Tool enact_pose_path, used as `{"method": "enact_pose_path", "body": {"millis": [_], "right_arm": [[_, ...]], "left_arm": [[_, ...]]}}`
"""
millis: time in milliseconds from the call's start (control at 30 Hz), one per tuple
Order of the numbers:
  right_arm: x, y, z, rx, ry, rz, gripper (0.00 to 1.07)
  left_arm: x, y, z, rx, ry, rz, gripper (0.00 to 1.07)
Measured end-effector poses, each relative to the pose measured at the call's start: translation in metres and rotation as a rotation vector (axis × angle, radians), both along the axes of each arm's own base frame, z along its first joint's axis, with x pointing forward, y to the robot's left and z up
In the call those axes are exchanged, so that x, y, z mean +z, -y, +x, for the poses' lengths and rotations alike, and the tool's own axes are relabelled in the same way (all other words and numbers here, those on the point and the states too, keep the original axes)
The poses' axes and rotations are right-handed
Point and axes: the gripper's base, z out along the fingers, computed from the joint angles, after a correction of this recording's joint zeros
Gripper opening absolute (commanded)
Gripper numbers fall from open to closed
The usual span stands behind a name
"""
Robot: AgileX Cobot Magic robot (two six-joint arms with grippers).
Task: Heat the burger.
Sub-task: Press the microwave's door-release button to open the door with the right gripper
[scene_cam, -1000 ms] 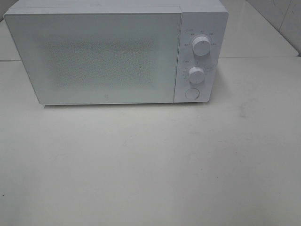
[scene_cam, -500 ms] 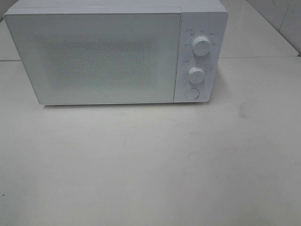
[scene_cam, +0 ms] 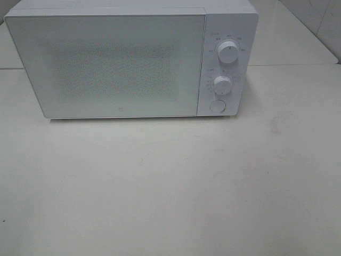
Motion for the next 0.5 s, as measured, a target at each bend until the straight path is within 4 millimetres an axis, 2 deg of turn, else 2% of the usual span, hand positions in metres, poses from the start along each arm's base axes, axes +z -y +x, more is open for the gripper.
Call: {"method": "enact_pose_path", "body": {"millis": [367,500], "right_arm": [[0.0,0.0,0.0,0.0,0.0,-0.002,0.75],[0.0063,-0.0008,0.0063,0.008,0.012,-0.009,0.75]], "left_arm": [[0.0,0.0,0.0,0.0,0.0,0.0,0.98],[0.0,0.0,0.0,0.0,0.0,0.0,0.98]]}}
